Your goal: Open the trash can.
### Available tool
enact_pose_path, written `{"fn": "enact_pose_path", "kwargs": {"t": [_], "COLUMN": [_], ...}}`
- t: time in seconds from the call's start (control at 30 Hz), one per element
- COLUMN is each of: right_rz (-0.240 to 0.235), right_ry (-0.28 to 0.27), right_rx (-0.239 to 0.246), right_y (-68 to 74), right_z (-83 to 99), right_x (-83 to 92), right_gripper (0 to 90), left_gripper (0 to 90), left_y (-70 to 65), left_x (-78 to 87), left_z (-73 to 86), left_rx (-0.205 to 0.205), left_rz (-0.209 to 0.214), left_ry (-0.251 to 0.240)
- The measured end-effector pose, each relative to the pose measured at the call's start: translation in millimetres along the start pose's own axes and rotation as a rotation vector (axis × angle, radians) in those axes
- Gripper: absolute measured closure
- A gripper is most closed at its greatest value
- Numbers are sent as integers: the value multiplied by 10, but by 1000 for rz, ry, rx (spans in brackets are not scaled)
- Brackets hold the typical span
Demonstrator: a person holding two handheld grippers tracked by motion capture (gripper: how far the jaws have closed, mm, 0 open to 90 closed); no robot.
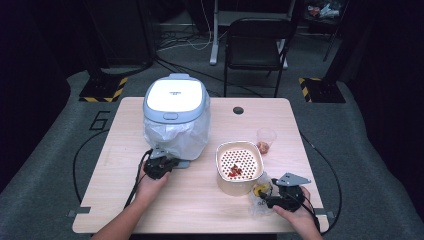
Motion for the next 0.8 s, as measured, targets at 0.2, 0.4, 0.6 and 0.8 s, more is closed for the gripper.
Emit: {"fn": "enact_pose_path", "kwargs": {"t": [0.2,0.4,0.6,0.8], "right_rz": [-19,-39,-99,-84], "right_ry": [70,89,98,60], "right_rx": [32,65,-14,-89], "right_y": [26,40,-1,-113], "right_z": [63,75,75,92], "right_x": [-113,-143,-105,63], "right_gripper": [366,540,704,737], "left_gripper": [900,900,900,900], "left_y": [22,22,12,37], "left_x": [-5,-15,-54,-71], "left_z": [25,37,83,84], "left_rx": [16,11,-12,9], "left_rz": [11,5,-13,-2], "left_ry": [-16,-14,-2,3]}}
Point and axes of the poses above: each handheld gripper's, and its own axes: x roughly backward along the jaws, z roughly out of its underside, y roughly to its left, the point moved 1 cm from there along -x, roughly forward along the jaws, and after that the axes turned 10 degrees about x, right-handed, at the moved point
